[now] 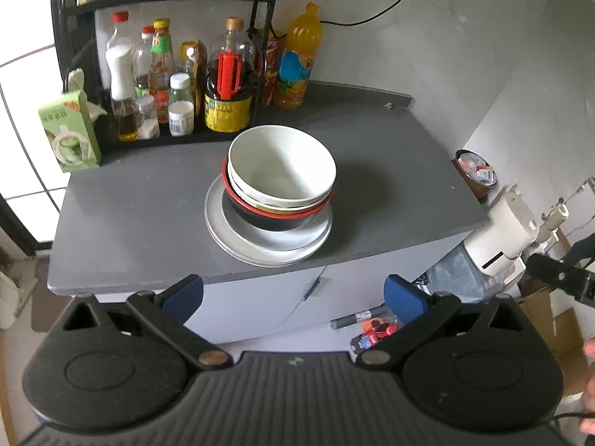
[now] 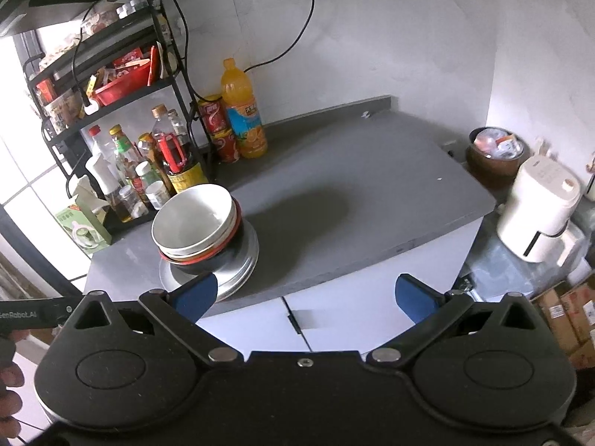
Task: Organize plates and bowls
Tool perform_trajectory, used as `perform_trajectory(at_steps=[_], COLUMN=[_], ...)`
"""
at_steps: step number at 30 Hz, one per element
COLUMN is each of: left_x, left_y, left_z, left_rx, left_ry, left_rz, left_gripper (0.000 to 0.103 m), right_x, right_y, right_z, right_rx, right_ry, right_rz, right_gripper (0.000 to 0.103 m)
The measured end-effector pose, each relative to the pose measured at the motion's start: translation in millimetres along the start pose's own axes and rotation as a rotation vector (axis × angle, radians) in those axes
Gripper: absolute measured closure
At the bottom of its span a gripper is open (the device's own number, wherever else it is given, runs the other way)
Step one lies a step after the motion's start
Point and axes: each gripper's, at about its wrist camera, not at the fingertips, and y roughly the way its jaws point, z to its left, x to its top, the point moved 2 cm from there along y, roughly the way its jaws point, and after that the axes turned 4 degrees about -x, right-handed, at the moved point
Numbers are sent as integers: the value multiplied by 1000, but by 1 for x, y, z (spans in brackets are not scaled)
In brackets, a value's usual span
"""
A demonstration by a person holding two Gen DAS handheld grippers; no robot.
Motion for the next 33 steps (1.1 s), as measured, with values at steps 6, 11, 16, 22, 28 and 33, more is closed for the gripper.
perform_trajectory(at_steps=[6, 11, 16, 22, 28, 33], left_x=[-10, -18, -26, -29, -30, -27], left_y=[-16, -23, -30, -31, -30, -29], left_z=[-3, -7, -10, -10, -7, -3], left_rx=[-10, -33, -44, -39, -35, -25], left_ry=[37, 68, 85, 88, 93, 90], left_rz=[-24, -39, -64, -68, -69, -67], left_gripper=[1, 1, 1, 1, 1, 1], right_x=[-10, -20, -27, -33, -36, -36], right_y=[-14, -25, -36, -36, -37, -36], right_z=[3, 8, 13, 18, 23, 24], right_rx=[-20, -68, -85, -83, -76, -75], right_ry=[-7, -20, -20, -29, -40, -32], right_rz=[-16, -44, -76, -81, -84, -81], right_gripper=[0, 0, 0, 0, 0, 0])
